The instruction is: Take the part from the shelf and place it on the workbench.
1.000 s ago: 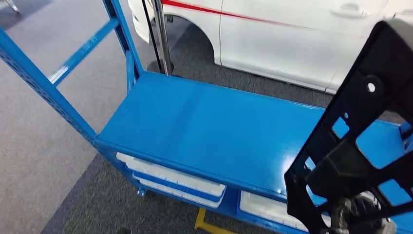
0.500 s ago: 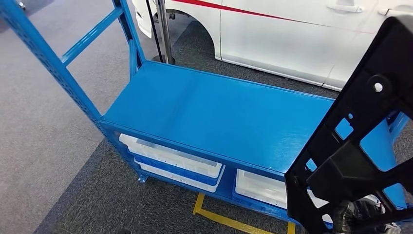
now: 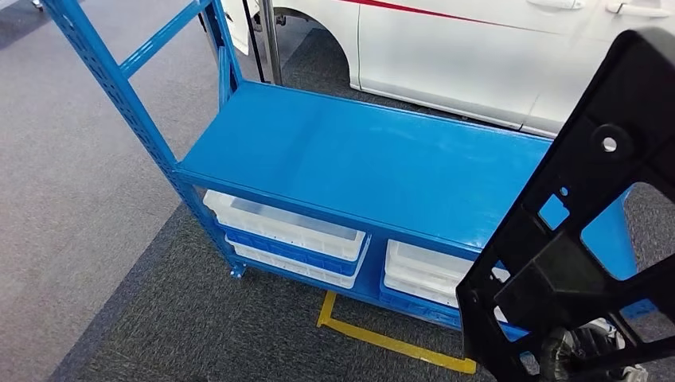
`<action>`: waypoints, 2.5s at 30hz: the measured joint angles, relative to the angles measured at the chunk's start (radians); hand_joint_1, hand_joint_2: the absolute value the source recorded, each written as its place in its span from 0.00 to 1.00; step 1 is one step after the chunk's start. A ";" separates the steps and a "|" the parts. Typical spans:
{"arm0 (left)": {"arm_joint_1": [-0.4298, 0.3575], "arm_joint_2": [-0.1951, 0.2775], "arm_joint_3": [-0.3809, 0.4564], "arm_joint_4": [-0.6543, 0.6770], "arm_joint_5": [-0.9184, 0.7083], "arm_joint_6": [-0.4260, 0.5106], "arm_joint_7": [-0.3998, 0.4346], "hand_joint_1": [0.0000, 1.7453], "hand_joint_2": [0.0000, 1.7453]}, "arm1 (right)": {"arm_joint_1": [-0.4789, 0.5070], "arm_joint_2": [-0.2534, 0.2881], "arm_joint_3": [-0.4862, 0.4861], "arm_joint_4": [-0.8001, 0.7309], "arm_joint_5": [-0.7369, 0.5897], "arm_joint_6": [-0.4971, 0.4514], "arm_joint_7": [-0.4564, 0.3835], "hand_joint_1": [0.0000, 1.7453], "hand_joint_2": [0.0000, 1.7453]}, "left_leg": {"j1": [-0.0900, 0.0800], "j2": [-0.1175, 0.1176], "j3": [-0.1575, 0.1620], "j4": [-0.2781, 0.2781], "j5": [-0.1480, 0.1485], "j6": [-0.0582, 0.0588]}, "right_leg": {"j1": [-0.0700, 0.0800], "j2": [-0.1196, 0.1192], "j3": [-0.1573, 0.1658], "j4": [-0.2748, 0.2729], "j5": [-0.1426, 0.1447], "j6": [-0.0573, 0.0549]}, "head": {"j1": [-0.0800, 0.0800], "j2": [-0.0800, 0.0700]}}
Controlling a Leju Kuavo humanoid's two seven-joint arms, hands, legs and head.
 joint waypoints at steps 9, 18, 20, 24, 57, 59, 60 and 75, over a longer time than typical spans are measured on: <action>0.002 -0.003 0.015 0.000 -0.010 -0.004 0.000 0.00 0.00 | 0.010 0.000 0.000 -0.004 -0.019 0.013 0.011 1.00 1.00 | 0.009 -0.013 -0.102 0.282 -0.152 -0.037 | 0.006 0.031 -0.045 -0.008 0.033 -0.050 | 0.000 0.000; 0.007 -0.001 0.020 -0.003 -0.012 -0.004 0.002 0.00 0.00 | 0.015 0.000 0.000 -0.007 -0.027 0.016 0.012 1.00 1.00 | 0.002 -0.071 0.082 -0.039 -0.034 0.020 | 0.004 0.097 -0.068 -0.011 0.056 -0.018 | -0.002 0.000; 0.007 -0.002 0.020 -0.005 -0.013 -0.005 0.002 0.00 0.00 | 0.016 0.000 -0.001 -0.010 -0.029 0.017 0.013 1.00 1.00 | 0.008 -0.041 0.093 -0.071 -0.024 0.022 | 0.008 0.054 -0.096 0.040 0.022 -0.010 | 0.000 0.000; 0.014 -0.003 0.023 -0.006 -0.018 -0.007 0.005 0.00 0.00 | 0.026 0.000 -0.005 -0.008 -0.042 0.015 0.018 1.00 1.00 | 0.008 0.015 0.090 -0.064 -0.030 0.020 | -0.002 0.009 -0.195 0.234 -0.057 0.007 | 0.001 0.000; 0.044 -0.007 0.123 -0.019 -0.070 -0.018 -0.006 0.00 0.00 | 0.165 0.095 -0.130 0.002 -0.063 0.234 -0.036 1.00 1.00 | 0.009 0.047 0.087 -0.031 -0.064 0.013 | -0.003 -0.011 -0.174 0.181 -0.004 0.018 | 0.003 0.000; 0.042 -0.008 0.137 -0.019 -0.080 -0.023 -0.008 0.00 0.00 | 0.167 0.110 -0.146 0.002 -0.086 0.292 -0.060 1.00 1.00 | 0.005 0.068 0.087 -0.020 -0.074 0.002 | 0.001 -0.047 -0.106 0.061 0.035 0.008 | 0.002 0.000; 0.039 -0.008 0.145 -0.019 -0.085 -0.027 -0.008 0.00 0.00 | 0.167 0.117 -0.153 0.001 -0.103 0.319 -0.072 1.00 1.00 | 0.003 0.077 0.088 -0.015 -0.079 -0.004 | 0.004 -0.057 -0.089 0.027 0.042 -0.001 | 0.002 0.000; 0.012 -0.004 0.216 -0.019 -0.123 -0.052 0.006 0.00 0.00 | 0.136 0.190 -0.205 -0.001 -0.166 0.467 -0.112 1.00 1.00 | 0.010 -0.080 0.074 0.024 -0.080 -0.020 | 0.000 0.090 -0.103 0.017 0.063 -0.041 | 0.002 0.000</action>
